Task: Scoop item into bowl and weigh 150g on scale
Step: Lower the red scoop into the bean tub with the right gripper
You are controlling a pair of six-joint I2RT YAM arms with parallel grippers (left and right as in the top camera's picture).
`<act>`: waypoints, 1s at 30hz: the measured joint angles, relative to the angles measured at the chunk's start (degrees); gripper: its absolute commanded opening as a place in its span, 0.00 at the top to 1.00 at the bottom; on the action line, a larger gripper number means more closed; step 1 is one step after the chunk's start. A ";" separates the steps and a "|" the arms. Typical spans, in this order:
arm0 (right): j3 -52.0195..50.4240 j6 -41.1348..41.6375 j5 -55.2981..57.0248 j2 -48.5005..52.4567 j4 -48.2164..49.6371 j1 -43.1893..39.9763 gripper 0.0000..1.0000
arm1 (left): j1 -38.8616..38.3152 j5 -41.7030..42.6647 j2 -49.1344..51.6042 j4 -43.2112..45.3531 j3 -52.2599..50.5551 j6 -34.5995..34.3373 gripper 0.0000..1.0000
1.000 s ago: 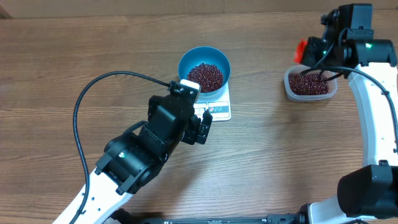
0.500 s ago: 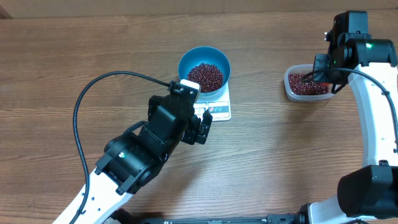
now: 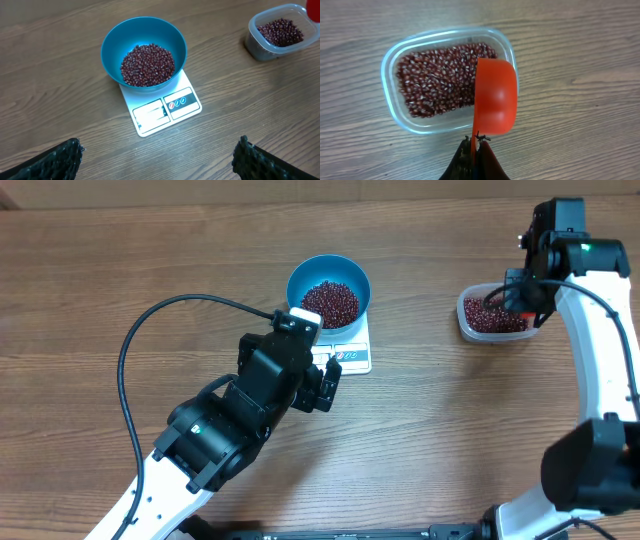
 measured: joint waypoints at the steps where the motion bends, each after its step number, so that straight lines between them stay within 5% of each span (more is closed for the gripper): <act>1: 0.00 -0.02 0.09 0.44 0.11 0.00 0.96 | 0.00 0.00 0.00 0.00 0.00 0.00 0.01; 30: -7.30 -1.36 0.13 4.00 10.40 -0.11 0.96 | 0.00 0.02 0.00 0.00 0.00 0.00 0.01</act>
